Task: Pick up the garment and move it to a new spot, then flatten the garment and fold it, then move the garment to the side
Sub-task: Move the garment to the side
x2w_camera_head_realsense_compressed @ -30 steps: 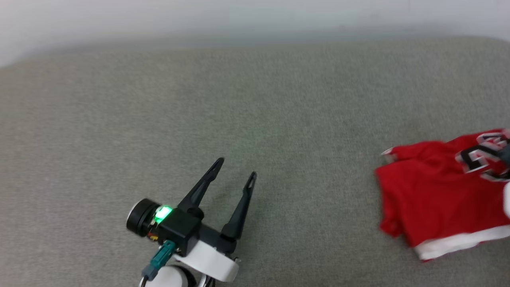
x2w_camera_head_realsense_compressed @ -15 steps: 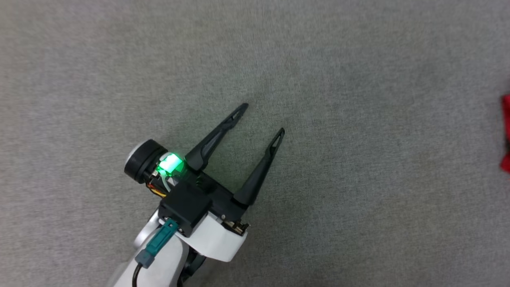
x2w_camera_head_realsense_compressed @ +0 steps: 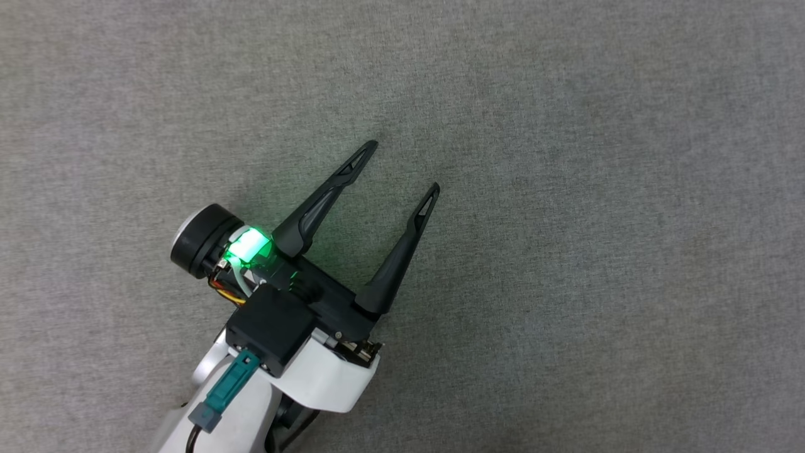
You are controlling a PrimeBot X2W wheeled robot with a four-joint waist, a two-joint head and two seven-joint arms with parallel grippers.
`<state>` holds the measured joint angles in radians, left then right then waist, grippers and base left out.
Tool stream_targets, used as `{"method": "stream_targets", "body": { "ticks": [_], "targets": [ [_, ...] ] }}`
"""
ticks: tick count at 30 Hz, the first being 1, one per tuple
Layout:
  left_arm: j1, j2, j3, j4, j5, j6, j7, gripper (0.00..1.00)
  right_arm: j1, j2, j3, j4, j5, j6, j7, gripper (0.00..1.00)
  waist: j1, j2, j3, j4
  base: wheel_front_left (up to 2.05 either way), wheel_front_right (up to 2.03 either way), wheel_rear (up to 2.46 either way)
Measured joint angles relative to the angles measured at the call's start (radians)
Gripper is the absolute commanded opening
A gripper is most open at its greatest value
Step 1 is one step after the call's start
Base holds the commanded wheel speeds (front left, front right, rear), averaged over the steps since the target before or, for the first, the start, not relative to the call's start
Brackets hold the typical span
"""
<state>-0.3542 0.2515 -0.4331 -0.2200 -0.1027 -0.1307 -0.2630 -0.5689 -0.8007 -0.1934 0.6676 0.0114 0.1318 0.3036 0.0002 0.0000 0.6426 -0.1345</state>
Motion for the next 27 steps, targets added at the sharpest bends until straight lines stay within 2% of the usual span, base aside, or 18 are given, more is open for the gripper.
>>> {"method": "stream_targets", "body": {
  "ticks": [1, 6, 11, 18, 27],
  "targets": [
    [0.000, -0.002, 0.001, 0.002, 0.000, 0.000, 0.000, 1.00, -0.001, 0.009, -0.011, -0.005, -0.010, 0.000, -0.001, 1.00, 0.0000, 0.0000, -0.005, 0.002, 0.00, 0.00, 0.00],
    [0.010, -0.016, 0.015, 0.034, -0.011, 0.003, 0.000, 1.00, 0.005, 0.035, -0.037, -0.059, -0.050, 0.000, 0.010, 1.00, -0.0001, 0.0000, -0.051, 0.010, 0.00, 0.00, 0.00],
    [0.052, -0.044, 0.058, 0.079, -0.039, 0.012, 0.000, 1.00, 0.022, 0.067, -0.030, -0.175, -0.044, 0.000, 0.019, 1.00, -0.0001, 0.0000, -0.130, 0.021, 0.00, 0.00, 0.00],
    [0.146, -0.076, 0.154, 0.152, -0.062, 0.027, 0.000, 1.00, 0.051, 0.157, 0.021, -0.392, 0.063, 0.000, -0.002, 1.00, -0.0004, 0.0001, -0.282, 0.045, 0.00, 0.00, 0.00],
    [0.267, -0.126, 0.253, 0.200, -0.077, 0.037, 0.000, 1.00, 0.205, 0.300, 0.106, -0.629, 0.194, -0.001, -0.112, 1.00, -0.0005, 0.0001, -0.472, 0.106, 0.00, 0.00, 0.00]
  ]
}}
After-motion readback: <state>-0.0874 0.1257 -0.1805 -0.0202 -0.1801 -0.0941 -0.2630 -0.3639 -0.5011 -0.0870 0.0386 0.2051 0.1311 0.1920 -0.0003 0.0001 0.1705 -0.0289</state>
